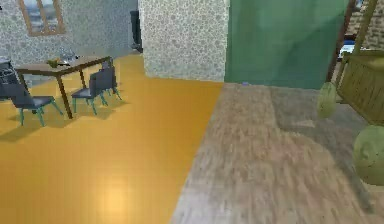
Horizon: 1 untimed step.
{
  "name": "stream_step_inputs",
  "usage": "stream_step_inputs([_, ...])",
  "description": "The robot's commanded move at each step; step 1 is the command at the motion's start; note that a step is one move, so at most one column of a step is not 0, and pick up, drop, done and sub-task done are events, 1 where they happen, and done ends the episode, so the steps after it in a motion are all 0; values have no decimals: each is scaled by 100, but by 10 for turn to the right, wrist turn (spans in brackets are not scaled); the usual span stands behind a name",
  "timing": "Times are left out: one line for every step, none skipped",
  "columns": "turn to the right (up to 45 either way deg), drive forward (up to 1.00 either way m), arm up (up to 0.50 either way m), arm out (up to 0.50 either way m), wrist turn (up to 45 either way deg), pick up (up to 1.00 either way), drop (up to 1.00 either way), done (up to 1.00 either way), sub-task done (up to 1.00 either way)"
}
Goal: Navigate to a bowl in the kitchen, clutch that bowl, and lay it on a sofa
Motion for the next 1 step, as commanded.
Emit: stream_step_inputs([-330,0,0,0,0,0,0,0,0])
